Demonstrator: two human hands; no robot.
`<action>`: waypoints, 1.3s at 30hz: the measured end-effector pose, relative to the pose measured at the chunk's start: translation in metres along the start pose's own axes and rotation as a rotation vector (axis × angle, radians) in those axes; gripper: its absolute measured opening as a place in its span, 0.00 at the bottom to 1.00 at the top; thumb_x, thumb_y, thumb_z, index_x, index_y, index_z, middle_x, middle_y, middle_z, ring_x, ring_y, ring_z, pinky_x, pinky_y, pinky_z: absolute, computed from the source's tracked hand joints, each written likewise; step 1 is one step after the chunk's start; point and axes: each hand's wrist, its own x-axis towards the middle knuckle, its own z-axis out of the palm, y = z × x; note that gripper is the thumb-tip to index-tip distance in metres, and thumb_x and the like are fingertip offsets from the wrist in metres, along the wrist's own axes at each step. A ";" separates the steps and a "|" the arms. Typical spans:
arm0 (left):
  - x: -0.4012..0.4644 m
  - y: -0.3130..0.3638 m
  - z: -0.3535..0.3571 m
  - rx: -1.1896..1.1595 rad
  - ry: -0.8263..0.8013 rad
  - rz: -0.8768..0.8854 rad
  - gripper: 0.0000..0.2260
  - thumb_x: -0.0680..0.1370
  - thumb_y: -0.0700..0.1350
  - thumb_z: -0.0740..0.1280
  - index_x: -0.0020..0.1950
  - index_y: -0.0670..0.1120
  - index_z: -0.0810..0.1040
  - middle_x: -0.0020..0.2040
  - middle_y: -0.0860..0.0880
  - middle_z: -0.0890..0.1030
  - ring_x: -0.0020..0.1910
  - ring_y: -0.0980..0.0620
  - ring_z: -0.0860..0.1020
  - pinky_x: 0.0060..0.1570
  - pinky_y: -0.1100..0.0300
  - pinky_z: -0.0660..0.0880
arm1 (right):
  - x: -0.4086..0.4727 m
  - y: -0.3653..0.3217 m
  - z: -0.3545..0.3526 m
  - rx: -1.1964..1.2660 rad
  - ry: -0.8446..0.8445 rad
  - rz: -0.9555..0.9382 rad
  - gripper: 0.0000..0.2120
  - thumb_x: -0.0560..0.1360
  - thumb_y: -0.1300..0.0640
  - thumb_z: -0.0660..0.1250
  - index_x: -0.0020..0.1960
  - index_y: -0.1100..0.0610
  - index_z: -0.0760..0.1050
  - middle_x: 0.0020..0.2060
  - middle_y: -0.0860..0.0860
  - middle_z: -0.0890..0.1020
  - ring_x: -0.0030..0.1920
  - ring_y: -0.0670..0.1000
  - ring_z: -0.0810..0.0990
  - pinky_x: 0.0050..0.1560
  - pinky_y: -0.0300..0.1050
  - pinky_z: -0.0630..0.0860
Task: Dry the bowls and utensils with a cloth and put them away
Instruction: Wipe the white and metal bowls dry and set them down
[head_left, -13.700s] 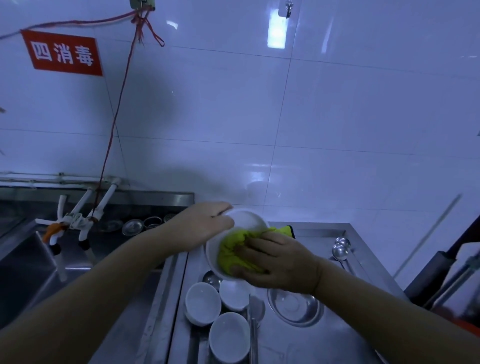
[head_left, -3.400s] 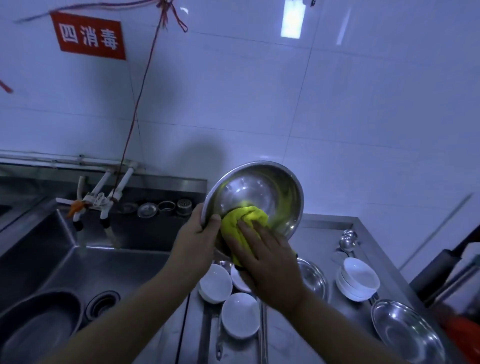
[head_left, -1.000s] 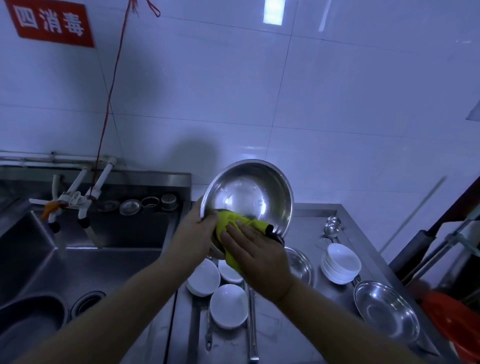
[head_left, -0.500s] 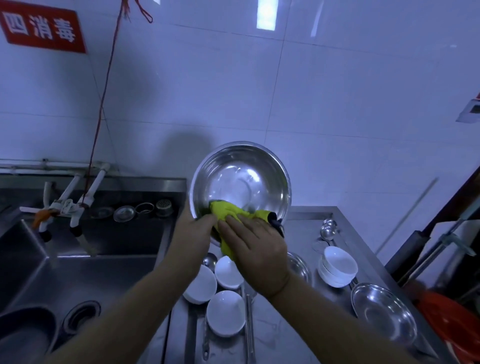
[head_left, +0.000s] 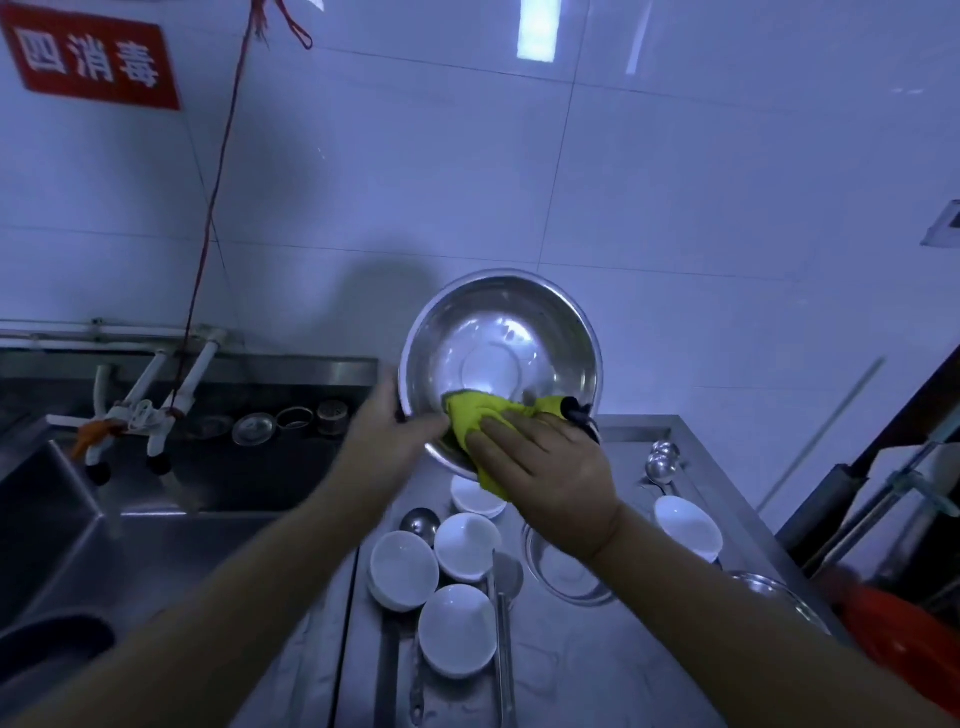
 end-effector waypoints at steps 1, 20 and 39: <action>-0.006 -0.007 0.011 -0.053 0.019 0.025 0.18 0.71 0.32 0.66 0.59 0.45 0.75 0.50 0.47 0.83 0.50 0.50 0.81 0.48 0.60 0.79 | 0.005 -0.009 0.003 -0.008 0.029 0.070 0.07 0.77 0.58 0.68 0.52 0.58 0.83 0.51 0.53 0.85 0.49 0.55 0.84 0.46 0.49 0.79; 0.004 -0.007 -0.001 -0.033 0.029 0.039 0.21 0.67 0.35 0.66 0.59 0.47 0.75 0.50 0.47 0.83 0.50 0.49 0.81 0.47 0.56 0.78 | 0.008 -0.007 0.004 0.011 -0.006 0.002 0.08 0.78 0.59 0.66 0.53 0.58 0.83 0.51 0.54 0.84 0.50 0.55 0.83 0.47 0.49 0.79; 0.006 -0.013 -0.011 -0.032 -0.032 0.028 0.22 0.66 0.37 0.65 0.59 0.52 0.76 0.52 0.48 0.83 0.52 0.49 0.80 0.51 0.56 0.78 | 0.004 -0.009 0.008 -0.019 -0.085 0.041 0.08 0.78 0.59 0.67 0.54 0.57 0.83 0.52 0.53 0.84 0.51 0.56 0.82 0.50 0.50 0.77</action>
